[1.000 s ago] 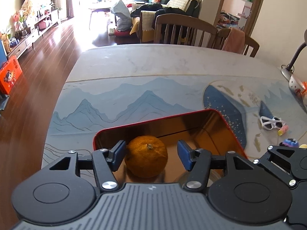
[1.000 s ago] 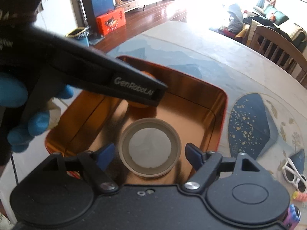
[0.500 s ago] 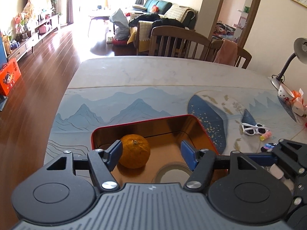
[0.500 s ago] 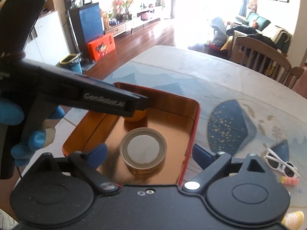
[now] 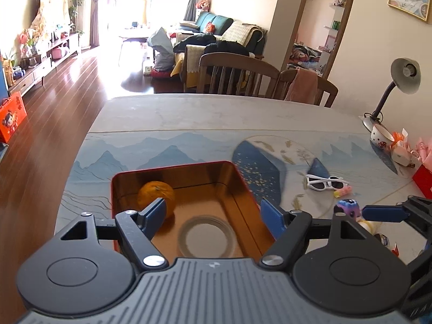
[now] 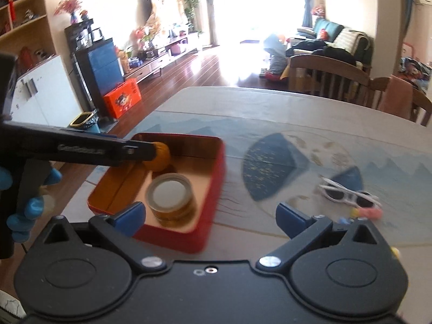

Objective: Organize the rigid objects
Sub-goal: 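Withdraw both tools from the tin toward the remaining table items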

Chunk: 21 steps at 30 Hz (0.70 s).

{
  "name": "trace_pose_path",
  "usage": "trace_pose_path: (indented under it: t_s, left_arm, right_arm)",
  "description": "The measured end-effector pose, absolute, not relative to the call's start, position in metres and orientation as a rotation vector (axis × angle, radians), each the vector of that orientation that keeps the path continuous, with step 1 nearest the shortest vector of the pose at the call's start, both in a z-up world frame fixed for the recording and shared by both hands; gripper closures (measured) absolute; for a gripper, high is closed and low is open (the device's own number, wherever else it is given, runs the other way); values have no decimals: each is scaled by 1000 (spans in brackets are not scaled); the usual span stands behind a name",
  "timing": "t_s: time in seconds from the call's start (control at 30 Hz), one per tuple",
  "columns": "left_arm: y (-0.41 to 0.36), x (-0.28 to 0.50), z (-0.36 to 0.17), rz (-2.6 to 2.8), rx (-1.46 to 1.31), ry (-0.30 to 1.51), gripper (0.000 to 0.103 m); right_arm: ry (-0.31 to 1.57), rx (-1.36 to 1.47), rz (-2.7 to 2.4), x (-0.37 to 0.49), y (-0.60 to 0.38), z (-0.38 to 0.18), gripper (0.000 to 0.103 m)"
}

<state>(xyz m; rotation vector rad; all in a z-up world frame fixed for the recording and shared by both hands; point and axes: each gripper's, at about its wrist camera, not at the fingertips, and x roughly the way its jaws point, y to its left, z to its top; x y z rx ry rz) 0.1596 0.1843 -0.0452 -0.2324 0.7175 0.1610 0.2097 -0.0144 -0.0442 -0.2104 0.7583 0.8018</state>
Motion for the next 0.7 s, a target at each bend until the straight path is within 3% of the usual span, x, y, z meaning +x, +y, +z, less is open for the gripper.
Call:
trace_pose_path:
  t_s: [0.7]
  left_arm:
    - [46, 177, -65, 22, -196, 777, 19]
  right_arm:
    - [775, -196, 578, 225, -175, -71, 0]
